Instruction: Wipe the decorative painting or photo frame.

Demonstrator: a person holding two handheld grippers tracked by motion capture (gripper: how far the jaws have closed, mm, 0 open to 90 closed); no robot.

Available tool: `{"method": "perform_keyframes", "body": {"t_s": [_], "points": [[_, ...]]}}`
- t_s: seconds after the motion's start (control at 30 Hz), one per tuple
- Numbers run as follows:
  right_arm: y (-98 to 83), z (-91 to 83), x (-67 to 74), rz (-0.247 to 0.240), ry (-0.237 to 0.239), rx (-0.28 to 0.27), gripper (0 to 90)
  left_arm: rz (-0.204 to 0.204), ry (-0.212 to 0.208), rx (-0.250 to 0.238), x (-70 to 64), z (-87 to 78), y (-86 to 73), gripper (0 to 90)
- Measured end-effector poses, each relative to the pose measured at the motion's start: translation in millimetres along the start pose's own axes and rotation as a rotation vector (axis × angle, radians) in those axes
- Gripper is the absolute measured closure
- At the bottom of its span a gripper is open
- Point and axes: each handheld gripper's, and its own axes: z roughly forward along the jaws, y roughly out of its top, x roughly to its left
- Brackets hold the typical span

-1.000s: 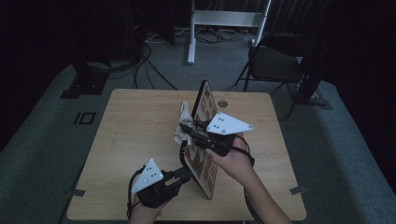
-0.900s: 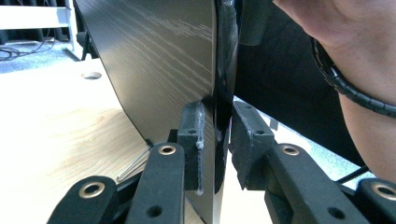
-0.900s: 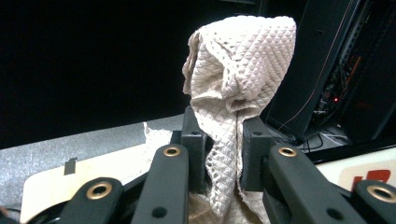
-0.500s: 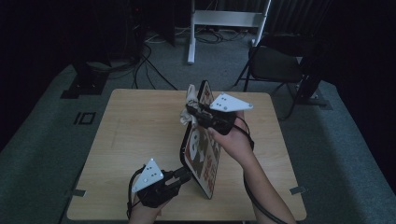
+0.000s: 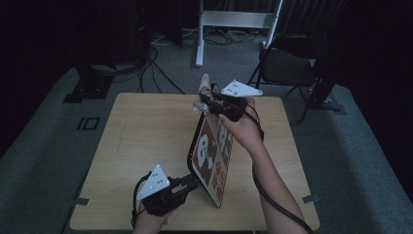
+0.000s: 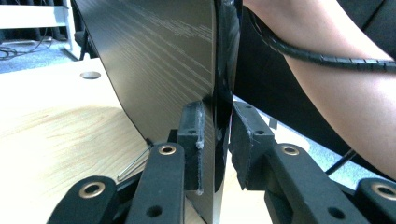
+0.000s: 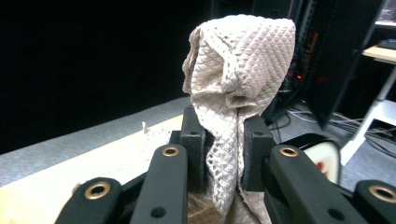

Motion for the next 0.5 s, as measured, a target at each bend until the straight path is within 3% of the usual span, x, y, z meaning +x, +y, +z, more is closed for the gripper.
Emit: {"method": "perform_keyframes", "body": {"t_s": [0.5], "points": [[6.4,25.6,-32.9,0.031,-0.067,0.029,75.1,-0.008,-0.004,-0.007,2.0,-2.1,0.0,75.0]]}}
